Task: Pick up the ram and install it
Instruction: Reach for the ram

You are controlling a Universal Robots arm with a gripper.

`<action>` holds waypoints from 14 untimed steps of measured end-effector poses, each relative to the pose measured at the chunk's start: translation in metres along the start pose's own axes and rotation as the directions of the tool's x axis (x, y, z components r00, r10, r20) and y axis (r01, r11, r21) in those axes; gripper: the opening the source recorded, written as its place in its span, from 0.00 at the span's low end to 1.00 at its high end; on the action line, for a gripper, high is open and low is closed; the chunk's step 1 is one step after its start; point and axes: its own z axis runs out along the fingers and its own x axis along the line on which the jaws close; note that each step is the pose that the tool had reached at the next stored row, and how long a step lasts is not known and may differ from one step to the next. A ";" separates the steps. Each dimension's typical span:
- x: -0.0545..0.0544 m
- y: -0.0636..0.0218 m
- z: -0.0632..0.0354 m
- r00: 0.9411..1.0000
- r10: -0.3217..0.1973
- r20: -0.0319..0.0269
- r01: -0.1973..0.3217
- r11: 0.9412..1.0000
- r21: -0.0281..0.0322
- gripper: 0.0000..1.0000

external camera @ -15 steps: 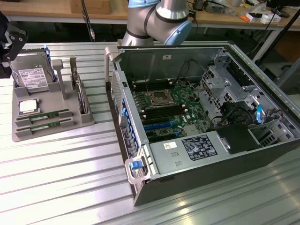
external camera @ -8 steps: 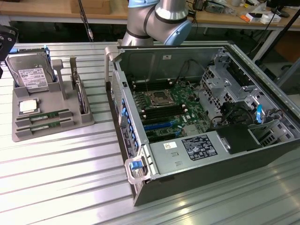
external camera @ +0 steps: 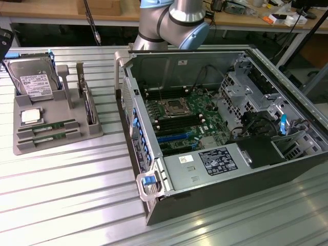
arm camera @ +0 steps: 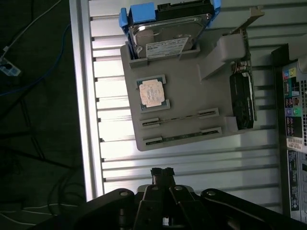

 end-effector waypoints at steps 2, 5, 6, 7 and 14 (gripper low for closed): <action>0.003 -0.0003 -0.0001 1.000 0.000 0.000 0.000 1.000 0.000 0.10; 0.007 -0.0005 -0.0002 1.000 0.000 0.000 0.000 1.000 0.000 0.10; 0.008 -0.0005 -0.0002 1.000 0.000 0.000 0.000 1.000 0.000 0.10; 0.009 -0.0006 -0.0003 1.000 0.000 0.000 0.000 1.000 0.000 0.10; 0.022 -0.0016 -0.0006 1.000 0.000 0.000 0.000 1.000 0.000 0.10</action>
